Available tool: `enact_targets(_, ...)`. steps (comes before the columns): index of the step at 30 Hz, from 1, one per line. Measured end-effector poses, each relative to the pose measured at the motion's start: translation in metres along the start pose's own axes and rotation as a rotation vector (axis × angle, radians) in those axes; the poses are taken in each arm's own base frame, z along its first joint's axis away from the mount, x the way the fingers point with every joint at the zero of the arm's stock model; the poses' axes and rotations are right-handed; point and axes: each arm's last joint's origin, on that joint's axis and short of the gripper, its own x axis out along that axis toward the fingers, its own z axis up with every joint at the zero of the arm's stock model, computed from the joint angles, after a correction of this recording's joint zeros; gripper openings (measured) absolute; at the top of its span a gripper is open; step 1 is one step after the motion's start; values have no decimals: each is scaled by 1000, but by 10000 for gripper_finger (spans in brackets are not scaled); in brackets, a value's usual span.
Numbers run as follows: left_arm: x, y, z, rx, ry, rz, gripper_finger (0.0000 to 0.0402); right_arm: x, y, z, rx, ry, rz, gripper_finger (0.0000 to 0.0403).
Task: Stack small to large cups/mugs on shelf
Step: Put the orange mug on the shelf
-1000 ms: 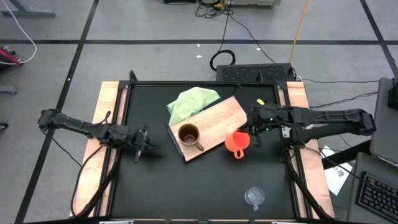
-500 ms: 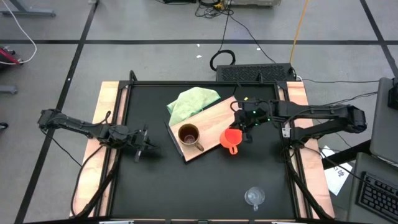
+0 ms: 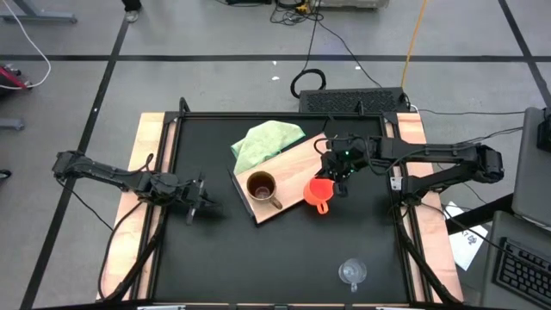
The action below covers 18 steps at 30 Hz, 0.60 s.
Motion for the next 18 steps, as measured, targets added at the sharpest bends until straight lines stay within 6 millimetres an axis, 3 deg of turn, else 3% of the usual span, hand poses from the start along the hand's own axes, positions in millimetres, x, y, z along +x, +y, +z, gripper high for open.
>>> enact_targets(12, 0, 0, 0, 1, -1, 0, 5, -24, -15, 25, -81, 3, -45, 0)
enact_targets(18, 0, 0, 0, 7, -1, 0, 5, -14, -24, 36, -102, 46, -4, 0)
